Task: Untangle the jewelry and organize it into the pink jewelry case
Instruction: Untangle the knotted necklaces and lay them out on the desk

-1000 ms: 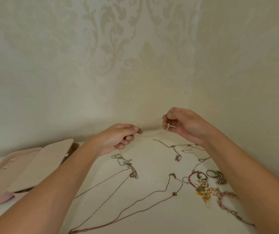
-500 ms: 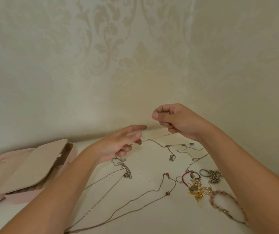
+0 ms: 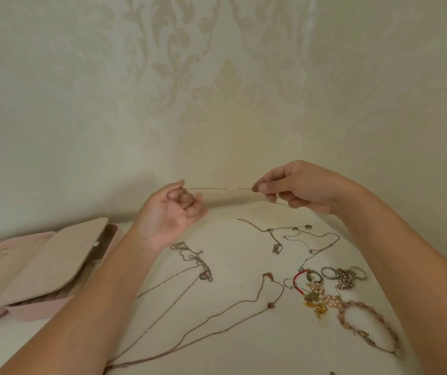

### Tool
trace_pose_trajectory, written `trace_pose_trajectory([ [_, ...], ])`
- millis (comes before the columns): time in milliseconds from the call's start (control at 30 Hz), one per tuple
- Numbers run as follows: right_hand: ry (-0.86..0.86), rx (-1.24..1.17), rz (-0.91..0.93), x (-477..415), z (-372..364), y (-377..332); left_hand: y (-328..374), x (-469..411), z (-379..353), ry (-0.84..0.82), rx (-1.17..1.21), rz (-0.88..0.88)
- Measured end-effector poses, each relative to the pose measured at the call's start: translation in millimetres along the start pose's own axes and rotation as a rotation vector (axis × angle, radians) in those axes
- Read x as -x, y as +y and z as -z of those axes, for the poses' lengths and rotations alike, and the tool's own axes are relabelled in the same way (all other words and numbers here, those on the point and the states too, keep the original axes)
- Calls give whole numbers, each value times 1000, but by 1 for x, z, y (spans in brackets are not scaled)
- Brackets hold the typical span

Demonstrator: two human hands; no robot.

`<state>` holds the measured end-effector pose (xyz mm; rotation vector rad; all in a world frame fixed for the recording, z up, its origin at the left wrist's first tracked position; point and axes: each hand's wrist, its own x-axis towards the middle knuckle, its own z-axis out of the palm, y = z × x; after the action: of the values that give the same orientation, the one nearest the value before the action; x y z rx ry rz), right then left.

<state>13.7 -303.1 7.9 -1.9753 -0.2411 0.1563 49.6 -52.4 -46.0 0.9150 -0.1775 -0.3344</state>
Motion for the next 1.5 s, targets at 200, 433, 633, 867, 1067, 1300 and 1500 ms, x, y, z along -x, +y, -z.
trace_pose_trajectory([
  [200, 86, -11, -125, 0, 19, 18, 16, -11, 40, 237, 492, -12],
  [433, 36, 235, -152, 1, 20, 20, 19, -19, 52, 405, 304, -115],
  [633, 60, 431, -175, 5, 25, 19, 39, -7, 59, 502, 327, -295],
  [867, 127, 623, -340, 8, 28, 16, 58, 2, 60, 533, 408, -478],
  [1067, 251, 538, -337, 5, 27, 22, 64, 9, 63, 598, 362, -573],
  [1300, 236, 490, -365, 5, 27, 22, 69, 20, 50, 516, 11, -373],
  [1500, 337, 473, -185, 3, 22, 16, 41, 19, 10, 298, -456, -35],
])
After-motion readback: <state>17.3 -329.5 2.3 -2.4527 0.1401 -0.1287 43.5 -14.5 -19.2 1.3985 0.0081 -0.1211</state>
